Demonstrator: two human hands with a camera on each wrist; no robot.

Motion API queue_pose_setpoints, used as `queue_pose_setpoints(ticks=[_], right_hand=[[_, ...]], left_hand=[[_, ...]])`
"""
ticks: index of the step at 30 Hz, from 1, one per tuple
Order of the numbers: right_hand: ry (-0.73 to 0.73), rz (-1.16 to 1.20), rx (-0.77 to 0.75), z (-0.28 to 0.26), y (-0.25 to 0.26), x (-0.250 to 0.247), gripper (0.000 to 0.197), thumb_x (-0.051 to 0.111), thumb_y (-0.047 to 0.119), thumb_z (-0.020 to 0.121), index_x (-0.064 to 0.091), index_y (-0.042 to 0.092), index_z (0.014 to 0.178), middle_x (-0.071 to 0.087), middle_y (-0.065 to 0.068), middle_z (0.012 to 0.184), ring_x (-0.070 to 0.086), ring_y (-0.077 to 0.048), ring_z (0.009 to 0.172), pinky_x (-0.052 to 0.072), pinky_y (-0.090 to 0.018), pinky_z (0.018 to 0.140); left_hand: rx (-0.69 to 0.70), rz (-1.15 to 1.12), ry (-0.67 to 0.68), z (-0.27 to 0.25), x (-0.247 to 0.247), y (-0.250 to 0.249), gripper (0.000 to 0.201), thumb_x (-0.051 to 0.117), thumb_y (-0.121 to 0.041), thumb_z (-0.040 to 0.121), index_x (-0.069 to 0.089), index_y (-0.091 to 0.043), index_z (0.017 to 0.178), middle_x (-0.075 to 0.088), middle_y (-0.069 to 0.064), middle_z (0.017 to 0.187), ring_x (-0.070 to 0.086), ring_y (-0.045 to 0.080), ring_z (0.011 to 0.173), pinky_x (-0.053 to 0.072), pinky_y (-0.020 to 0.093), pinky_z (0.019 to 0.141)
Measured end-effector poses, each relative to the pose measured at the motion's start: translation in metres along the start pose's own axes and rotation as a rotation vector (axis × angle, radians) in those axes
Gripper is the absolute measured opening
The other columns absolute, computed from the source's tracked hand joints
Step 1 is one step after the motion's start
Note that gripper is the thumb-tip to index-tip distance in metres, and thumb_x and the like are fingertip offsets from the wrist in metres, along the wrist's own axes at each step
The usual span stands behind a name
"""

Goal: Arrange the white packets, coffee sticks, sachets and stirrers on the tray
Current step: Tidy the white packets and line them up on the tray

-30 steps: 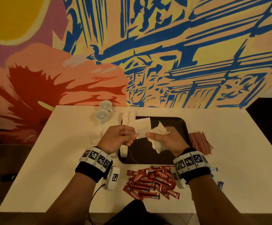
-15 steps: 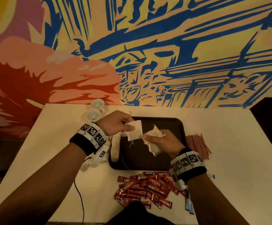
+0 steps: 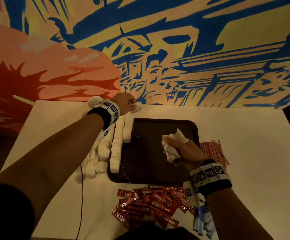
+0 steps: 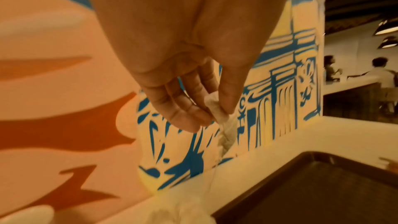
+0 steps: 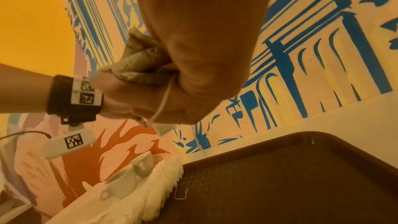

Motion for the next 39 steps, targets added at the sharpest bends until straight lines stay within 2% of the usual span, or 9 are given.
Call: queue_pose_setpoints(ticks=[4, 7, 11, 25, 28, 31, 34, 36, 39], right_hand=[[0.004, 0.017, 0.030, 0.022, -0.003, -0.014, 0.043, 0.078, 0.034, 0.090, 0.064, -0.003, 0.107, 0.069, -0.007, 0.074, 0.066, -0.015, 0.060, 0.050, -0.032, 0.055], [-0.048, 0.003, 0.025, 0.032, -0.001, -0.024, 0.045, 0.077, 0.031, 0.089, 0.066, -0.003, 0.116, 0.072, -0.013, 0.087, 0.069, -0.022, 0.074, 0.053, -0.033, 0.058], [-0.079, -0.031, 0.045, 0.046, -0.007, -0.036, 0.045, 0.074, 0.029, 0.091, 0.063, -0.003, 0.121, 0.070, -0.017, 0.095, 0.067, -0.023, 0.073, 0.052, -0.029, 0.053], [-0.094, 0.074, 0.063, 0.075, -0.016, -0.035, 0.042, 0.075, 0.027, 0.089, 0.062, 0.007, 0.123, 0.069, -0.014, 0.103, 0.069, -0.023, 0.083, 0.054, -0.029, 0.059], [-0.053, 0.088, 0.069, 0.078, -0.015, -0.030, 0.055, 0.080, 0.036, 0.083, 0.061, 0.008, 0.127, 0.069, -0.016, 0.107, 0.070, -0.025, 0.087, 0.055, -0.033, 0.064], [0.007, 0.114, 0.088, 0.080, -0.013, -0.021, 0.072, 0.087, 0.042, 0.071, 0.060, 0.006, 0.127, 0.070, -0.016, 0.104, 0.072, -0.020, 0.080, 0.056, -0.029, 0.060], [0.053, 0.235, 0.071, 0.075, -0.005, -0.011, 0.057, 0.068, 0.023, 0.078, 0.059, 0.003, 0.131, 0.072, -0.013, 0.105, 0.073, -0.022, 0.086, 0.058, -0.029, 0.062], [0.026, 0.212, 0.078, 0.072, 0.000, -0.006, 0.057, 0.068, 0.023, 0.078, 0.059, 0.002, 0.130, 0.072, -0.015, 0.109, 0.072, -0.025, 0.093, 0.058, -0.032, 0.066], [0.083, 0.156, 0.032, 0.063, 0.011, 0.012, 0.040, 0.071, 0.024, 0.085, 0.062, -0.005, 0.111, 0.067, -0.019, 0.092, 0.068, -0.024, 0.081, 0.055, -0.029, 0.064]], left_hand=[[-0.048, 0.050, 0.112, 0.027, 0.040, 0.012, 0.029, 0.067, -0.031, 0.094, 0.068, -0.015, 0.118, 0.066, 0.007, 0.122, 0.062, 0.027, 0.111, 0.048, 0.032, 0.091], [-0.054, 0.087, 0.196, 0.042, 0.063, 0.017, 0.028, 0.066, -0.030, 0.094, 0.068, -0.016, 0.118, 0.065, 0.005, 0.124, 0.061, 0.025, 0.111, 0.045, 0.030, 0.089], [-0.022, 0.110, 0.246, 0.060, 0.081, 0.017, 0.027, 0.065, -0.028, 0.095, 0.068, -0.016, 0.120, 0.064, 0.003, 0.127, 0.059, 0.023, 0.115, 0.043, 0.028, 0.090], [-0.020, 0.158, 0.207, 0.082, 0.099, 0.031, 0.022, 0.061, -0.031, 0.097, 0.070, -0.021, 0.115, 0.066, 0.002, 0.124, 0.060, 0.024, 0.113, 0.045, 0.032, 0.094], [-0.021, 0.153, 0.202, 0.082, 0.100, 0.031, 0.024, 0.060, -0.027, 0.098, 0.069, -0.019, 0.119, 0.065, 0.003, 0.126, 0.059, 0.025, 0.116, 0.044, 0.033, 0.096], [-0.031, 0.127, 0.161, 0.081, 0.094, 0.034, 0.024, 0.062, -0.025, 0.097, 0.066, -0.021, 0.120, 0.063, 0.002, 0.126, 0.057, 0.024, 0.117, 0.044, 0.034, 0.098], [-0.069, 0.067, 0.091, 0.076, 0.081, 0.036, 0.024, 0.062, -0.027, 0.096, 0.066, -0.022, 0.119, 0.064, 0.001, 0.125, 0.058, 0.024, 0.115, 0.047, 0.035, 0.096], [-0.105, -0.031, -0.001, 0.066, 0.069, 0.034, 0.020, 0.061, -0.025, 0.095, 0.068, -0.021, 0.113, 0.067, 0.000, 0.118, 0.061, 0.022, 0.109, 0.048, 0.034, 0.092], [-0.132, -0.243, -0.150, 0.039, 0.056, 0.026, 0.013, 0.064, -0.023, 0.093, 0.071, -0.022, 0.103, 0.069, -0.006, 0.104, 0.063, 0.017, 0.100, 0.049, 0.030, 0.088]])
Point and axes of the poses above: each hand's wrist, its own z-axis towards the middle knuckle, its own x-axis out of the palm, y = z × x, the point moved 7 cm from there along z, towards the middle knuckle
